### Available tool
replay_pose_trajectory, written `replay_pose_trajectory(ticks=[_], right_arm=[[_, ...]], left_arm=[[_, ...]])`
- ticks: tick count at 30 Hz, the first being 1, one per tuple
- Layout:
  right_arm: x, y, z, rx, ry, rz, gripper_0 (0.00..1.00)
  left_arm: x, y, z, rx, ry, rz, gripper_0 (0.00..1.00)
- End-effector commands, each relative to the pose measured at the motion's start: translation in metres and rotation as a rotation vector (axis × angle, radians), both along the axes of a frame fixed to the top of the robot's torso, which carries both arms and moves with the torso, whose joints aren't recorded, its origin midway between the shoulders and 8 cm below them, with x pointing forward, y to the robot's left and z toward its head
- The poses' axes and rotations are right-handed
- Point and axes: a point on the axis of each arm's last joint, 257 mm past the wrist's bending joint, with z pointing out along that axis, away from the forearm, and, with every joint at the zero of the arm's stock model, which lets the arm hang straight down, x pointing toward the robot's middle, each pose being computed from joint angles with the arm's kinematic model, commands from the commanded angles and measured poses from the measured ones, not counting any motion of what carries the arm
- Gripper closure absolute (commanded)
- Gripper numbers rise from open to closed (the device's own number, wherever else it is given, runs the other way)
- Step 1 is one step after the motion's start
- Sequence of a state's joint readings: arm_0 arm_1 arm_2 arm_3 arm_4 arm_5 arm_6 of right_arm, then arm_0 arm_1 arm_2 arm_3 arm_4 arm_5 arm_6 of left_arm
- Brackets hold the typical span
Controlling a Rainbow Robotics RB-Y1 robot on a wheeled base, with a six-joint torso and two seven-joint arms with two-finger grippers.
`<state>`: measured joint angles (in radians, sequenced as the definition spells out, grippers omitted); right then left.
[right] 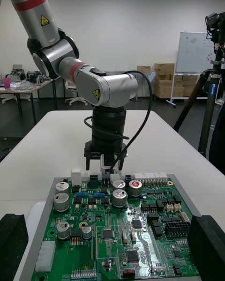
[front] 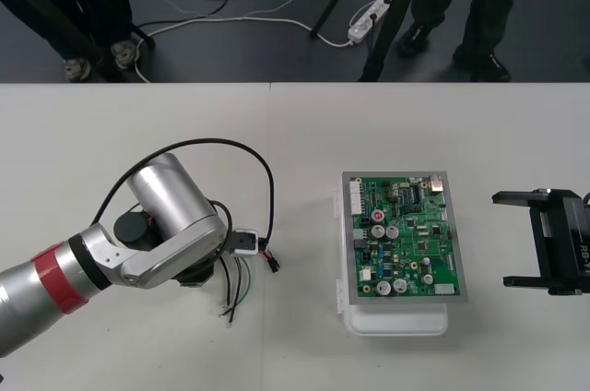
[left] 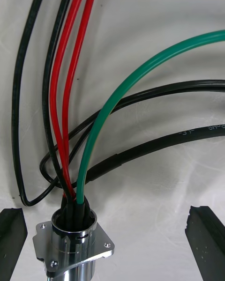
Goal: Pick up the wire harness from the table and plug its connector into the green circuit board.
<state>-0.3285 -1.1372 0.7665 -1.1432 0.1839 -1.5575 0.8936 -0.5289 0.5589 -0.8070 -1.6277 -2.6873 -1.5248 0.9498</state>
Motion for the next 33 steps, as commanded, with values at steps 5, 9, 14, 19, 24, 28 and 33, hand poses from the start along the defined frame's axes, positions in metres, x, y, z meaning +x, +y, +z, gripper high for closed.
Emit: replay_pose_trajectory(ticks=[5,9,14,19,24,28,33], right_arm=[[0.004,0.005,0.008,0.019,-0.022,0.015,0.0],[0.004,0.004,0.008,0.019,-0.021,0.014,0.0],[0.003,0.005,0.008,0.02,-0.02,0.016,0.0],[0.004,0.004,0.008,0.019,-0.019,0.014,0.0],[0.003,0.005,0.008,0.018,-0.017,0.017,0.0],[0.002,0.005,0.006,0.011,-0.01,0.021,0.0],[0.001,0.006,0.005,0.006,-0.006,0.029,0.0]], left_arm=[[0.018,-0.032,0.013,-0.054,-0.063,-0.037,0.32],[0.02,-0.034,0.012,-0.06,-0.068,-0.043,1.0],[0.023,-0.034,0.01,-0.065,-0.074,-0.048,1.0],[0.024,-0.033,0.01,-0.069,-0.079,-0.048,1.0],[0.028,-0.031,0.011,-0.072,-0.09,-0.044,1.0],[0.033,-0.024,0.014,-0.074,-0.104,-0.034,1.0],[0.037,-0.022,0.016,-0.097,-0.117,-0.011,1.0]])
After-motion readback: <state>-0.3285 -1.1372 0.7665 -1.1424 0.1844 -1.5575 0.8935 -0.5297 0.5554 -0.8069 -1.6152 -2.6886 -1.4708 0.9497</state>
